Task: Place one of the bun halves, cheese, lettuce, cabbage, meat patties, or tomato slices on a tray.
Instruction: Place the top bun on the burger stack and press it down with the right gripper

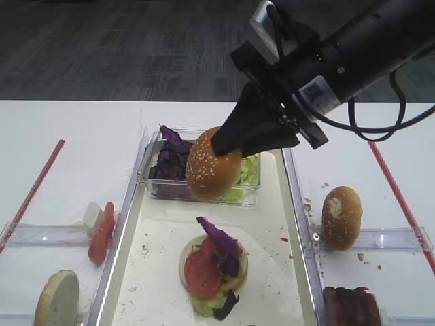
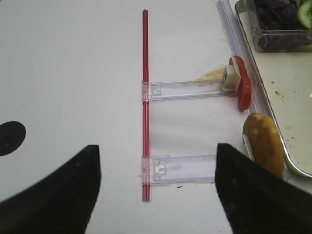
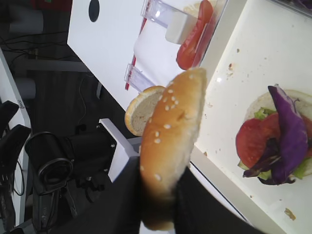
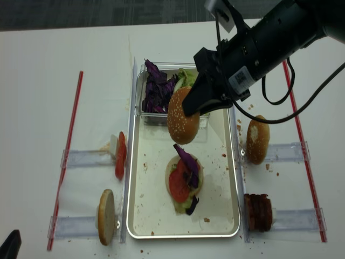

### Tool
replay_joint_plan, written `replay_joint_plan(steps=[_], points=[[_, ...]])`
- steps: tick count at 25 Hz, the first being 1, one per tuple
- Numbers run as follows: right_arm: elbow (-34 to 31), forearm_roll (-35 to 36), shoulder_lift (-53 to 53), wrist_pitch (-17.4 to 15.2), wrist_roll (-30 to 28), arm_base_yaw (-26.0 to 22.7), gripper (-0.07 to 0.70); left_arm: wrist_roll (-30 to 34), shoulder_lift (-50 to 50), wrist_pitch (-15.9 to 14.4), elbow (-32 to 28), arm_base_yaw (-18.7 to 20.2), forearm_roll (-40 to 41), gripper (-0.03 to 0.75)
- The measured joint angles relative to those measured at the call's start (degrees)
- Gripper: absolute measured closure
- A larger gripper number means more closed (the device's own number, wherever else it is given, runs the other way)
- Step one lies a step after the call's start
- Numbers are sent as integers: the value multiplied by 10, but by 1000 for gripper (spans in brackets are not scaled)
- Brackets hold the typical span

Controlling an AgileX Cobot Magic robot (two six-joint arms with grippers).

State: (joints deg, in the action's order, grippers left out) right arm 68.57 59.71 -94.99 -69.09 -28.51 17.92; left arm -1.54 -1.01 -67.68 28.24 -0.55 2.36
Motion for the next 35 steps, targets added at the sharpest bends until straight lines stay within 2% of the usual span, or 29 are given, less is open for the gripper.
replay_joint_plan(steps=[8,20,28,35], points=[[-13,-4,-2,1,0,0,438,0,0,0,0,0,0,225],[-18,4,-69,7,-16,0,439,0,0,0,0,0,0,225],[-110,52,-71,11,-92,0,439,0,0,0,0,0,0,225],[-124,92,-88,14,-140,0,439,0,0,0,0,0,0,225]])
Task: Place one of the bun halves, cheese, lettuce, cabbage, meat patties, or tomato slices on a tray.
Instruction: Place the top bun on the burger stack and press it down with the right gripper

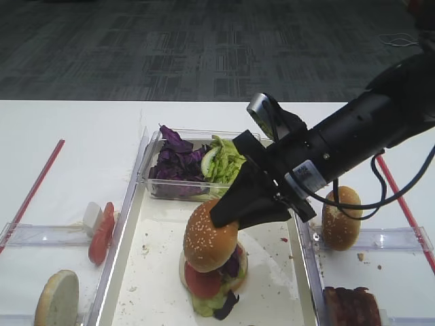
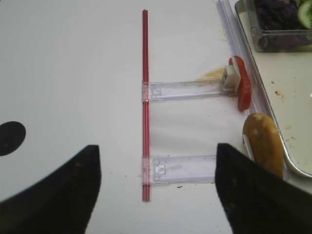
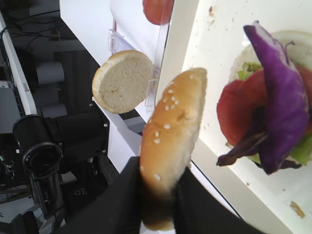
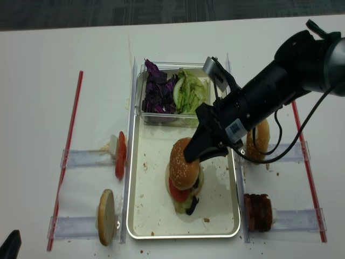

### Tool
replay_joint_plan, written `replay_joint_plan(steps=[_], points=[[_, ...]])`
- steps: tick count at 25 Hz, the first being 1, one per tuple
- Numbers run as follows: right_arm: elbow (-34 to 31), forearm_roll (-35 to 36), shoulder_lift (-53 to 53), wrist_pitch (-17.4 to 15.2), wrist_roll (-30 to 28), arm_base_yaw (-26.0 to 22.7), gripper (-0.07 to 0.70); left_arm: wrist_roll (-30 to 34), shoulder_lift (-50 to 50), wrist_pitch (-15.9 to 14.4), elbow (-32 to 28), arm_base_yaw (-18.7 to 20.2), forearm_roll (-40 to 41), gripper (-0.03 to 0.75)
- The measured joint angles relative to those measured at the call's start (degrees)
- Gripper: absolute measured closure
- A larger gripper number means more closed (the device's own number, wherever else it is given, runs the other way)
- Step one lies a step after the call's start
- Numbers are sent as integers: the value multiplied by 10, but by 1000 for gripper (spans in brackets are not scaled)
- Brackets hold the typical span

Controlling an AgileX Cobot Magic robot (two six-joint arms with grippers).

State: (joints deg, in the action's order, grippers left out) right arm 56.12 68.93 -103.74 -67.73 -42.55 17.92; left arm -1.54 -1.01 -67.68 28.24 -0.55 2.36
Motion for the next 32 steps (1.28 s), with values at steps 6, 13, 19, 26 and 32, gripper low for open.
replay_joint_plan(steps=[6,13,19,26,32], points=[[-1,13,-33,4,-21,0,439,0,0,0,0,0,0,225],[-1,14,-58,8,-36,0,439,0,0,0,0,0,0,225],[-1,15,-69,9,-37,0,424,0,0,0,0,0,0,225],[-1,-3,-70,9,-29,0,103,0,0,0,0,0,0,225],[-1,-13,-70,9,-23,0,62,0,0,0,0,0,0,225]])
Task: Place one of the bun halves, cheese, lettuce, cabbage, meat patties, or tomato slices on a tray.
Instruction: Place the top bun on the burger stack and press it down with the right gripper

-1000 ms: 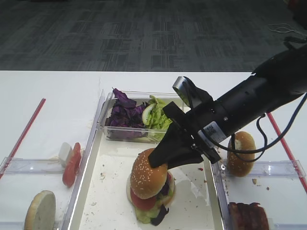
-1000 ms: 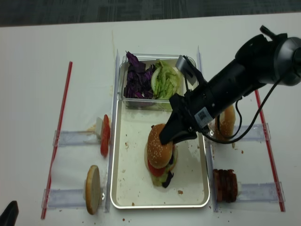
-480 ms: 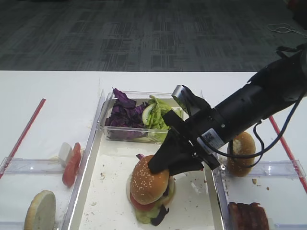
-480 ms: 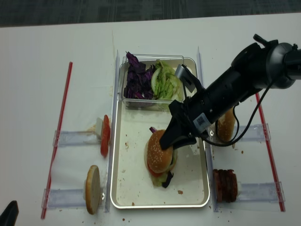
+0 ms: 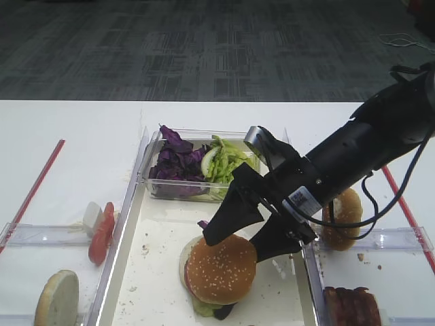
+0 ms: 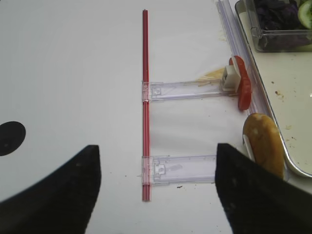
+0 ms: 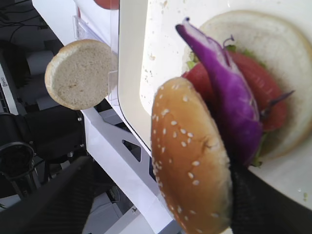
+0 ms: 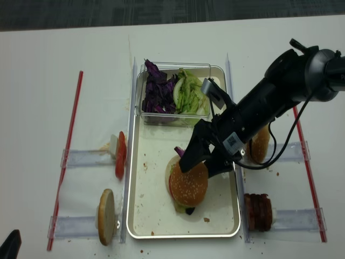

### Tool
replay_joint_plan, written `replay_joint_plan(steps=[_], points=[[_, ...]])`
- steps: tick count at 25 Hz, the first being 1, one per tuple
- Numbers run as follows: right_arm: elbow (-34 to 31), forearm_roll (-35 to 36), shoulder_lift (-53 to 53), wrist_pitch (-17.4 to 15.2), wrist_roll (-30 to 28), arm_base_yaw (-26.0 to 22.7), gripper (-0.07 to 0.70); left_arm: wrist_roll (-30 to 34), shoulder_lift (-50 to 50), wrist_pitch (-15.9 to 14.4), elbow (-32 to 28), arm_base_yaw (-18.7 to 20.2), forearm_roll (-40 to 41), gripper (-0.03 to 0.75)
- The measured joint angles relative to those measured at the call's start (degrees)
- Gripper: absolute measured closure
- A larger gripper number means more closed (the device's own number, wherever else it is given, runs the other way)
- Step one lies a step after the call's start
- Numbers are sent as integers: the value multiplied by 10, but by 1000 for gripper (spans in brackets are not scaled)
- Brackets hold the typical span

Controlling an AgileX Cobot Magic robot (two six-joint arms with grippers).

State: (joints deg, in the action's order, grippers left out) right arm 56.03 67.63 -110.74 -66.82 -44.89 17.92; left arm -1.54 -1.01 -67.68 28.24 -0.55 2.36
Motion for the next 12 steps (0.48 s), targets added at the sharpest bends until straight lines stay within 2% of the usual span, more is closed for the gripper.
replay_joint_plan(steps=[12], points=[[2,31,0,0,-22,0,58,0,0,0,0,0,0,225]])
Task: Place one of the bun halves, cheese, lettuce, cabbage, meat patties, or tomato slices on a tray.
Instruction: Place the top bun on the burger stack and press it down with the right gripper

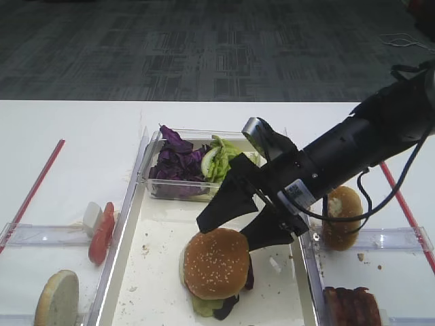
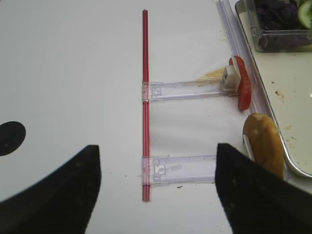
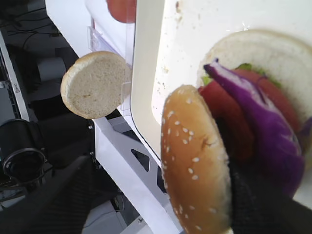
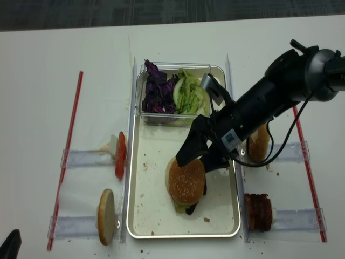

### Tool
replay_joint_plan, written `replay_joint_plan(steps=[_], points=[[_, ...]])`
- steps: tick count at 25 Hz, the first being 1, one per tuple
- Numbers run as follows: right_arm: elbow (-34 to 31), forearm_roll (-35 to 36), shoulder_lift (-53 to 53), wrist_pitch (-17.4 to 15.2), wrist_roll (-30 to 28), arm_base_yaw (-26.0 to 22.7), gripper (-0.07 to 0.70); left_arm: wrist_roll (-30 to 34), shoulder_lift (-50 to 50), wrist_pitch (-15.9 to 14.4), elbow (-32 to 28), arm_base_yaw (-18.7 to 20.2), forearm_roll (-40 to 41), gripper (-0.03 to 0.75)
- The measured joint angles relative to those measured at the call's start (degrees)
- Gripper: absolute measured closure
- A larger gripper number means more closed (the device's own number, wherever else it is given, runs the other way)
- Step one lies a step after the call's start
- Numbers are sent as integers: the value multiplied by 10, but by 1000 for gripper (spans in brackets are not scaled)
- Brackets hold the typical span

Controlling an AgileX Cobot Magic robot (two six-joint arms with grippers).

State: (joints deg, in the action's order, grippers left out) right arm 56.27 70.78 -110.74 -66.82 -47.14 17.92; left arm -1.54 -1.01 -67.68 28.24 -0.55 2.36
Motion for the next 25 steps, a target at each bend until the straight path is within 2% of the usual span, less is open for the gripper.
replay_joint_plan(steps=[8,25], points=[[45,-9,0,14,2,0,58,0,0,0,0,0,0,225],[49,-60,-1,103,2,0,58,0,0,0,0,0,0,225]])
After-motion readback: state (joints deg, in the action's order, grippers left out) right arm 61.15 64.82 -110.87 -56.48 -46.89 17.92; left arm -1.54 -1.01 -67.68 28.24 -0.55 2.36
